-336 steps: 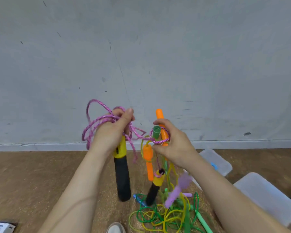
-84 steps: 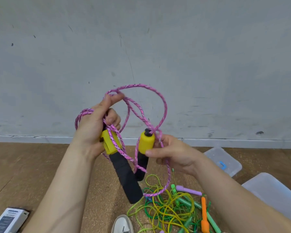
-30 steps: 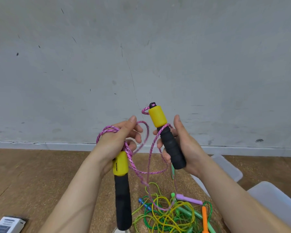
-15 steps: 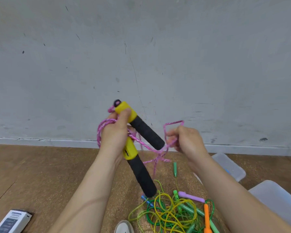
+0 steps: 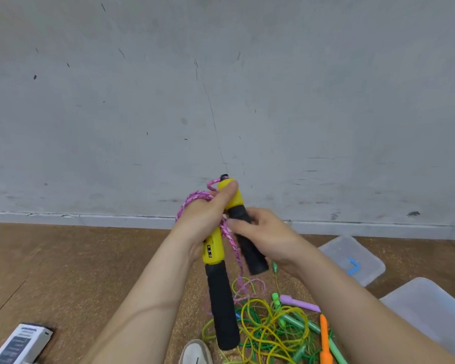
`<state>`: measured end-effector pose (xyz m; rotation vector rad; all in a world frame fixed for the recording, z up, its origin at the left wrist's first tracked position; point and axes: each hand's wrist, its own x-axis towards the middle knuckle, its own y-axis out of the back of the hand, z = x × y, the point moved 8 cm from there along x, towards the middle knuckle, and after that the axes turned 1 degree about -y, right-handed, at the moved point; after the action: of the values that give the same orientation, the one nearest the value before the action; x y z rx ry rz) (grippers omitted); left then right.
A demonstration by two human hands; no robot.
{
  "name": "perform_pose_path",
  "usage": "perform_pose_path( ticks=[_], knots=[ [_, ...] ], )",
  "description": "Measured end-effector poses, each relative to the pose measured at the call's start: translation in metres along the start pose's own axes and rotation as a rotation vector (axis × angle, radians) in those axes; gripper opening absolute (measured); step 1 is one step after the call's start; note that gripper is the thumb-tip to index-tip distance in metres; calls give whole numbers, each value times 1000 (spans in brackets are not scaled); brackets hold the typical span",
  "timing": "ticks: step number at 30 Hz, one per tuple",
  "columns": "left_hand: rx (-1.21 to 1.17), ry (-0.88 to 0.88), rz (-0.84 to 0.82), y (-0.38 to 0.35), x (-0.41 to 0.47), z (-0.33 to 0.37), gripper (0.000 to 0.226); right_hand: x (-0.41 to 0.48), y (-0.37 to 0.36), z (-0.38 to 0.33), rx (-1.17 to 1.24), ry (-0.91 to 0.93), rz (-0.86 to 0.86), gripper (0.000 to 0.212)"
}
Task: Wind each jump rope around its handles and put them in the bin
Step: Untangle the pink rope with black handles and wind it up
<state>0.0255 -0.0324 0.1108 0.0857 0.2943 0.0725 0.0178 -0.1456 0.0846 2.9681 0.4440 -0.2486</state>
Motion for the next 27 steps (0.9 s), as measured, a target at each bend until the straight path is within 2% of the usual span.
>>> perform_pose_path(
  ticks=[2, 4, 6, 9, 11, 13, 15, 17, 19, 20, 22, 25, 27],
  knots=[
    [135, 18, -25, 1, 5, -6, 49, 0, 21, 5, 117, -42, 183, 11],
    [131, 28, 32, 9, 14, -12, 44, -5, 38, 3, 332, -77, 251, 10],
    [-45, 45, 114, 18, 23, -17, 34, -14, 28, -4, 410, -106, 90, 16],
    [-370, 117, 176, 24, 36, -30, 27, -28, -10, -2, 244, -129, -211, 15],
    [-507, 168, 157, 22, 43, -37, 31, -33, -22, 4, 273, -149, -275, 15],
    [-559, 199, 144, 18, 45, -39, 33, -34, -29, 7, 425, -179, -313, 22],
    [-542, 184, 150, 16, 45, -37, 34, -36, -36, 7, 543, -198, -361, 24],
    [-494, 165, 77, 11, 44, -34, 31, -37, -34, 3, 578, -187, -348, 29],
    [-291, 123, -12, 11, 40, -29, 30, -38, -24, -8, 650, -160, -354, 32],
    [-146, 103, -27, 15, 39, -28, 38, -39, -17, -17, 717, -141, -355, 27],
    [40, 70, 40, 35, 41, -28, 55, -39, 8, -30, 873, -77, -287, 33],
    [-58, 104, 222, 73, 51, -41, 44, -39, 38, -35, 1037, -1, -173, 33],
    [-141, 160, 239, 83, 53, -52, 34, -38, 47, -32, 1058, 13, -128, 30]
  ],
)
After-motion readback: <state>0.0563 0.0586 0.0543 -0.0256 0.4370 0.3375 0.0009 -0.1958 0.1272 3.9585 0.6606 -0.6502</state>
